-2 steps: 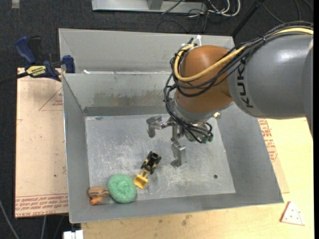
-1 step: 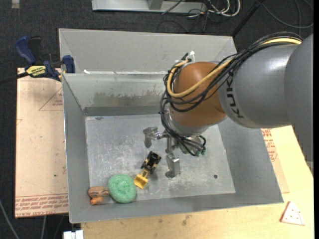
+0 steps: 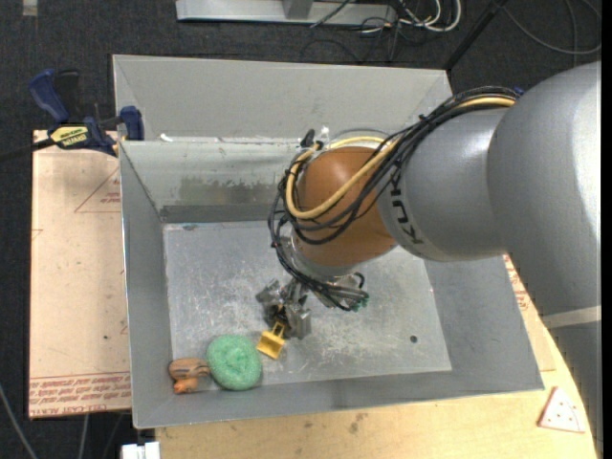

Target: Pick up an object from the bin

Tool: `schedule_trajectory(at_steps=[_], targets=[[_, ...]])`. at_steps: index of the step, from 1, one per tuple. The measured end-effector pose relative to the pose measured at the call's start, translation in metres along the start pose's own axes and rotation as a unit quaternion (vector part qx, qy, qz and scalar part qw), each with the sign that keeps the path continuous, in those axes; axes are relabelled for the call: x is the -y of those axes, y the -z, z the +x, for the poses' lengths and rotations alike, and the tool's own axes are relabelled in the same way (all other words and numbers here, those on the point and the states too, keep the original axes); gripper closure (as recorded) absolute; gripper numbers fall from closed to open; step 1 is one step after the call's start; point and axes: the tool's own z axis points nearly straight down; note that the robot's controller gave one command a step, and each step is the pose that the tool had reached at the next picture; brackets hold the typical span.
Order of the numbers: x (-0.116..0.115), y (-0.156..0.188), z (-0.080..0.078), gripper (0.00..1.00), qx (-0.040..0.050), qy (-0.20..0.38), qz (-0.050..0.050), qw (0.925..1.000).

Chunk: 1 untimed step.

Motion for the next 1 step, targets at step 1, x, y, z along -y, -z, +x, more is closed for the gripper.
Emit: schedule_trajectory(at_steps=[1], targets=[[0.0000,0.0000,0.0000,1.00,0.0000,0.000,0.000,1.0000]])
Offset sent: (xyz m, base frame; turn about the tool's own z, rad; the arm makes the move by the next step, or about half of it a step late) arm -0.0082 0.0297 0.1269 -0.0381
